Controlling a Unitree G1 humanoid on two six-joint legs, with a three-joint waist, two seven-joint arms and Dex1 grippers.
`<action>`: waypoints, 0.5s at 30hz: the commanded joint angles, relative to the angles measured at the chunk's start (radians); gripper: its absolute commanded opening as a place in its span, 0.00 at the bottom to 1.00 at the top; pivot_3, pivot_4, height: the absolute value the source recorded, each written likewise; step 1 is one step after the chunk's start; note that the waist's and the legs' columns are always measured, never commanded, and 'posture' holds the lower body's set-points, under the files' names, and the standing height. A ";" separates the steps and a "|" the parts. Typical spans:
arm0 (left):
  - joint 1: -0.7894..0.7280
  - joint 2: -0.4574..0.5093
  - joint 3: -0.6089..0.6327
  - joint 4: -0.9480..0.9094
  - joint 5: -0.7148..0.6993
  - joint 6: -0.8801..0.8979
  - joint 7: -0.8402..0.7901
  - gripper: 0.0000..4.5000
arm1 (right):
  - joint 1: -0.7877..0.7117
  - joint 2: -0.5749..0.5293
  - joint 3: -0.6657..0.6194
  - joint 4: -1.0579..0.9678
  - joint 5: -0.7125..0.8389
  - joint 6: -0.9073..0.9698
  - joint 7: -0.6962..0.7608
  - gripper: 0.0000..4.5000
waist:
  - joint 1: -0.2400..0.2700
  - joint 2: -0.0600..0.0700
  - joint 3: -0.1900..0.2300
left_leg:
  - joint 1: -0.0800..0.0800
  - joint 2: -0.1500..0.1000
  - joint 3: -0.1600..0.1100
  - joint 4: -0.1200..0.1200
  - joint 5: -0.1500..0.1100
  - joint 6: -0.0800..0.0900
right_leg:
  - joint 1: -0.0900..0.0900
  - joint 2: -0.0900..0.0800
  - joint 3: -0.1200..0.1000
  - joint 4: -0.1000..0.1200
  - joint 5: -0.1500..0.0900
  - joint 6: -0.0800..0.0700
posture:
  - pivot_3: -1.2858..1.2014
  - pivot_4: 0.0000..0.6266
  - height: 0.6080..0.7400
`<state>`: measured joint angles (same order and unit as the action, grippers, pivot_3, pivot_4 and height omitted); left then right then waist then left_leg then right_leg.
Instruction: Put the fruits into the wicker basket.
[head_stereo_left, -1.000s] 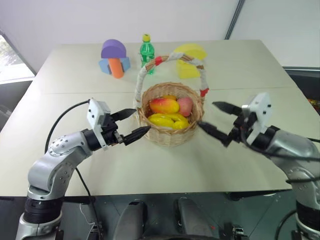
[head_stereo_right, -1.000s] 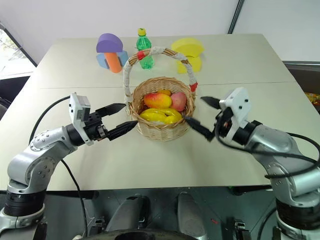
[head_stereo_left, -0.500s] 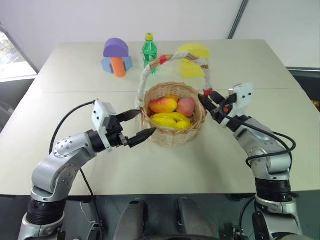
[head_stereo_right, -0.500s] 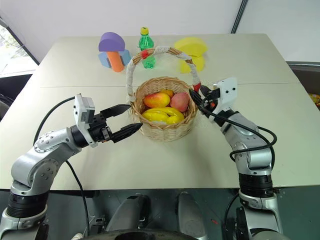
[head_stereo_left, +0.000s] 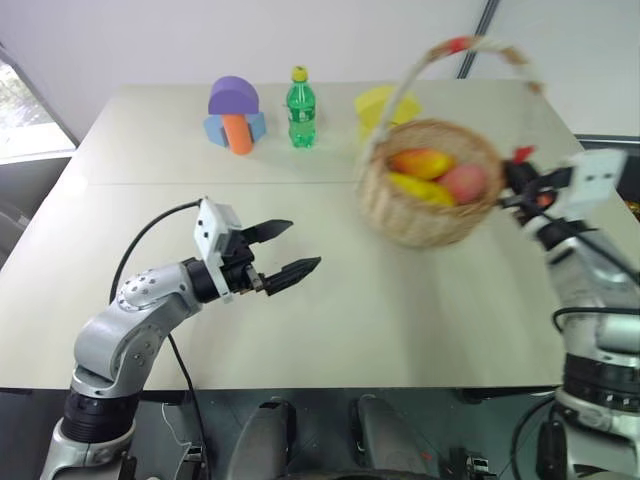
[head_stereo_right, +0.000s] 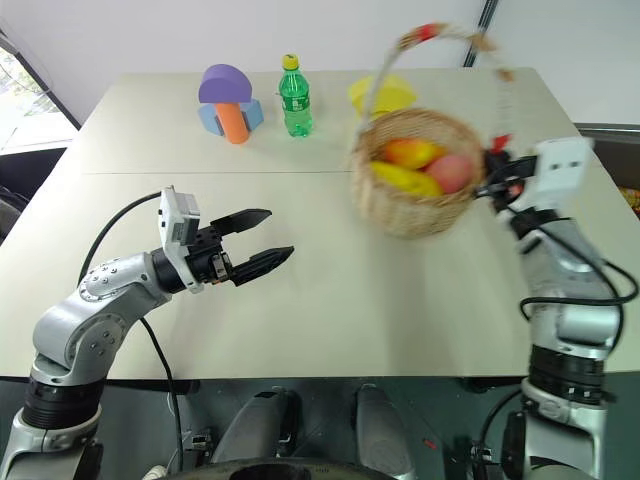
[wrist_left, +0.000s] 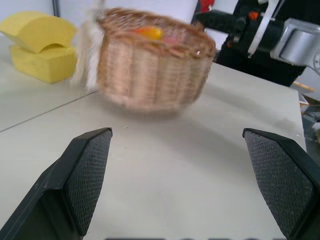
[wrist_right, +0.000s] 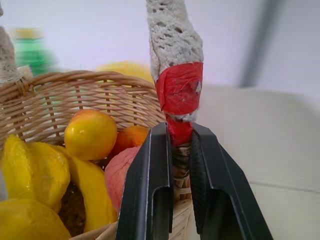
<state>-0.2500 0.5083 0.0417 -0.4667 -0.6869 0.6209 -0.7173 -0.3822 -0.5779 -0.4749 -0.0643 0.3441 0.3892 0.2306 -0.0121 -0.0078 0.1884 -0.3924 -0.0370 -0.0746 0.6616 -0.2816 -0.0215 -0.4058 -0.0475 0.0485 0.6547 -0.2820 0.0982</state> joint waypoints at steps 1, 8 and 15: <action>-0.027 -0.014 -0.018 0.000 0.005 -0.024 -0.008 1.00 | -0.054 -0.027 -0.079 0.115 -0.028 -0.080 -0.067 0.00 | -0.005 0.000 0.000 | 0.000 0.000 0.001 0.000 0.000 0.000 | 0.000 0.000 0.000 0.000 0.000 0.000 | 0.52 0.24 1.00; -0.040 -0.027 -0.028 0.015 0.011 -0.031 -0.006 1.00 | -0.074 -0.045 -0.114 0.270 -0.013 -0.130 -0.054 0.11 | -0.012 0.002 0.000 | 0.002 0.002 0.004 0.000 0.000 0.000 | -0.001 0.002 0.002 0.002 0.000 0.000 | 0.52 0.24 1.00; -0.047 -0.032 -0.030 0.036 0.019 -0.040 -0.017 1.00 | 0.016 -0.060 -0.125 0.156 -0.014 -0.110 -0.051 0.88 | -0.002 0.002 0.000 | 0.002 0.002 0.005 0.000 0.000 0.001 | 0.000 0.002 0.002 0.002 0.000 0.000 | 0.52 0.24 1.00</action>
<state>-0.2854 0.4748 0.0084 -0.4245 -0.6637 0.6011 -0.7263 -0.3804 -0.6095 -0.5640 0.1661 0.3351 0.2903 0.1834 -0.0141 -0.0059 0.1883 -0.3909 -0.0357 -0.0699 0.6617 -0.2817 -0.0208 -0.4061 -0.0459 0.0509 0.6566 -0.2819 0.0982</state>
